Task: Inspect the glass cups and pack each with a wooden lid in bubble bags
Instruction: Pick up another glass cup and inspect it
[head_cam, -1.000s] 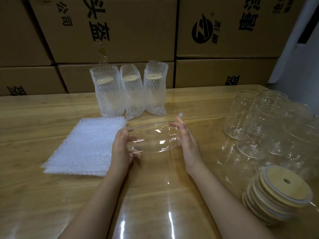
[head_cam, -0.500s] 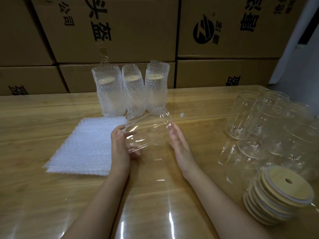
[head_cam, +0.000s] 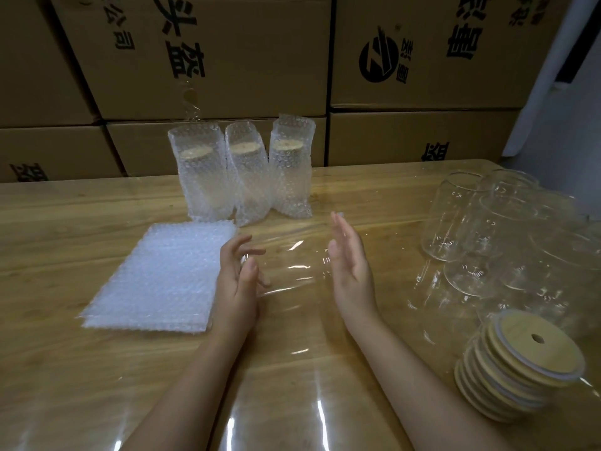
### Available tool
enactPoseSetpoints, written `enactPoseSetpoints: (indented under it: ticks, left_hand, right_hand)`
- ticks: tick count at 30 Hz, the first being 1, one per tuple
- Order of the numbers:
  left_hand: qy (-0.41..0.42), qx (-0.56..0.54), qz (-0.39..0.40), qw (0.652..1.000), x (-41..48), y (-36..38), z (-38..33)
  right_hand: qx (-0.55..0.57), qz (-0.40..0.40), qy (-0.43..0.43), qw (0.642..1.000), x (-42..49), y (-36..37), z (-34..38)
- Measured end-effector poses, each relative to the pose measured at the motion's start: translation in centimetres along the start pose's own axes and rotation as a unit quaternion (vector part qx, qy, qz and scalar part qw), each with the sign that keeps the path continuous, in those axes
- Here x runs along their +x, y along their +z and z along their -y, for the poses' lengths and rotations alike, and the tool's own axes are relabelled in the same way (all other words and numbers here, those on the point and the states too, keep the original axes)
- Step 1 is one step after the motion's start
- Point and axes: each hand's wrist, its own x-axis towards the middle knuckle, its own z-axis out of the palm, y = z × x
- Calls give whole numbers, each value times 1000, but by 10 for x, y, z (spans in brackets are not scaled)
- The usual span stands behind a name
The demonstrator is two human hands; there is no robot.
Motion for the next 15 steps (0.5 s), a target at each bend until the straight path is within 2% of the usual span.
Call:
enactPoseSetpoints:
  ticks: [2,4,6,10,15]
  left_hand:
    - [28,8,16,999,1,-4,1]
    - [74,27,35,996,1,-8,3]
    - [88,46,55,994,1,-9,4]
    - [6,-10,54,998,6,-2,-8]
    - [-88,-114,12,990,18,5,-28]
  right_hand:
    - [11,18,71,997,5,-6,3]
    - [23,70,205,976,9,-12,6]
    - [2,102,264,959,12,-17,8]
    - [-3,88,208,974,18,-20,12]
    - [2,97,58,994,11,-18,16]
